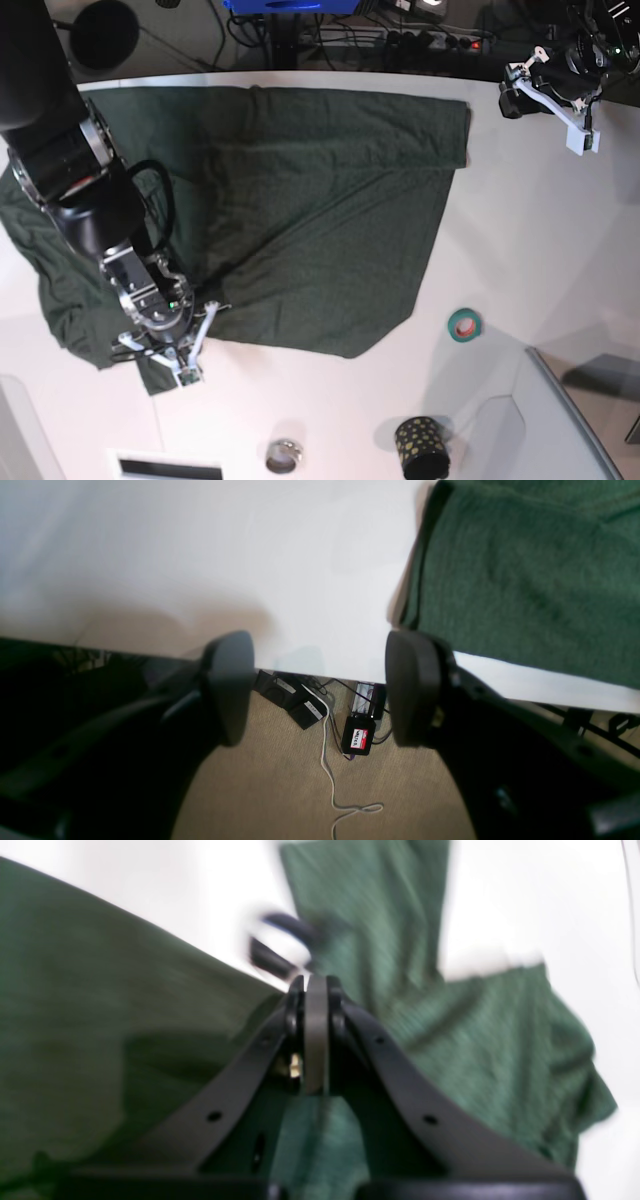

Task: Layout the t-shirt on the table in an organized manner, then fold the t-shirt properly

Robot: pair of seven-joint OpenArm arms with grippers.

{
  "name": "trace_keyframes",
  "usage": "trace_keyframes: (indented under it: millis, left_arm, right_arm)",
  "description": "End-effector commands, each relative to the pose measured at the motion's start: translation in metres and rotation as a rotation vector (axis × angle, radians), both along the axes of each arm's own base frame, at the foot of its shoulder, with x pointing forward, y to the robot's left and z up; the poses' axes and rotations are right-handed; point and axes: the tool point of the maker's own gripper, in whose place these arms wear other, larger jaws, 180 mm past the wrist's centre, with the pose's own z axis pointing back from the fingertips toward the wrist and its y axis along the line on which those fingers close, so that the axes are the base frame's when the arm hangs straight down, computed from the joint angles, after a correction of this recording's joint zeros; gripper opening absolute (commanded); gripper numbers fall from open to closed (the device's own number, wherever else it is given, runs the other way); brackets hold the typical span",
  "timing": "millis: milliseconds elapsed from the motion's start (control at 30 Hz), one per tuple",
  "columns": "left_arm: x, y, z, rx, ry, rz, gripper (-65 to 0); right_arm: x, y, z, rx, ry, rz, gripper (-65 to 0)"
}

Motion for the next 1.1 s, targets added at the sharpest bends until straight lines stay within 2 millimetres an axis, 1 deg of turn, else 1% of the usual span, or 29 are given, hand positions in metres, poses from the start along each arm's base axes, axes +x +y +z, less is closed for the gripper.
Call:
trace_keyframes:
  millis: [0,33,67,100,167,200,267,333,367,433,500,567,633,733,800,900,933,1000,1067]
  left_arm:
    - [0.007,0.004,0.008,0.013,-0.03,-0.006,-25.2]
    - [0.008,0.002,0.008,0.011,-0.033,-0.009,-25.2]
    - [0.014,0.001,0.012,0.013,-0.048,-0.017,-25.2]
    - [0.018,-0.001,0.016,0.016,-0.064,-0.022,-25.2]
    - [0.026,-0.014,0.021,0.005,-0.091,-0.049,-25.2]
    - [0.031,-0.022,0.024,0.002,-0.103,-0.075,-25.2]
    - [0.049,-0.045,0.031,-0.019,-0.143,-0.146,-25.2]
    - [0.068,-0.07,0.033,-0.05,-0.175,-0.21,-25.2]
    - [0.079,-0.083,0.033,-0.069,-0.19,-0.237,-25.2]
    - [0.098,-0.103,0.028,-0.111,-0.199,-0.279,-25.2]
    - [0.114,-0.113,0.02,-0.141,-0.194,-0.293,-25.3]
    - [0.127,-0.118,0.011,-0.168,-0.178,-0.294,-25.3]
    - [0.14,-0.118,0.006,-0.183,-0.187,-0.278,-25.3]
    - [0.151,-0.115,0.0,-0.196,-0.233,-0.243,-25.3]
    - [0.148,-0.118,-0.011,-0.183,-0.215,-0.255,-25.3]
    - [0.135,-0.119,-0.028,-0.14,-0.16,-0.29,-25.3]
    - [0.127,-0.118,-0.034,-0.128,-0.137,-0.296,-25.3]
    - [0.116,-0.115,-0.04,-0.113,-0.111,-0.297,-25.3]
    - [0.111,-0.113,-0.042,-0.114,-0.115,-0.289,-25.3]
  right_arm:
    - [0.021,-0.008,0.029,-0.002,-0.09,-0.002,-64.8]
    - [0.021,-0.01,0.035,0.003,-0.115,0.002,-64.8]
    - [0.019,-0.009,0.041,0.014,-0.139,0.013,-64.8]
    - [0.016,-0.013,0.045,0.031,-0.149,-0.002,-64.8]
    - [0.009,-0.03,0.057,0.084,-0.16,-0.075,-64.8]
    - [0.005,-0.041,0.065,0.127,-0.17,-0.131,-64.8]
    - [-0.012,-0.069,0.077,0.21,-0.176,-0.259,-64.8]
    - [-0.035,-0.1,0.085,0.265,-0.166,-0.377,-64.8]
    - [-0.048,-0.114,0.084,0.278,-0.144,-0.429,-64.8]
    - [-0.075,-0.137,0.076,0.29,-0.073,-0.516,-64.8]
    - [-0.098,-0.158,0.062,0.289,-0.002,-0.591,-64.8]
    - [-0.121,-0.179,0.05,0.284,0.04,-0.656,-64.8]
    - [-0.14,-0.186,0.039,0.28,0.072,-0.645,-64.8]
    - [-0.155,-0.191,0.03,0.294,0.109,-0.601,-65.0]
    - [-0.166,-0.198,0.018,0.308,0.145,-0.611,-65.0]
    - [-0.189,-0.213,-0.006,0.328,0.212,-0.687,-65.0]
    - [-0.194,-0.216,-0.012,0.334,0.226,-0.705,-65.0]
    - [-0.203,-0.22,-0.02,0.342,0.25,-0.734,-65.0]
    - [-0.21,-0.222,-0.027,0.345,0.272,-0.748,-65.0]
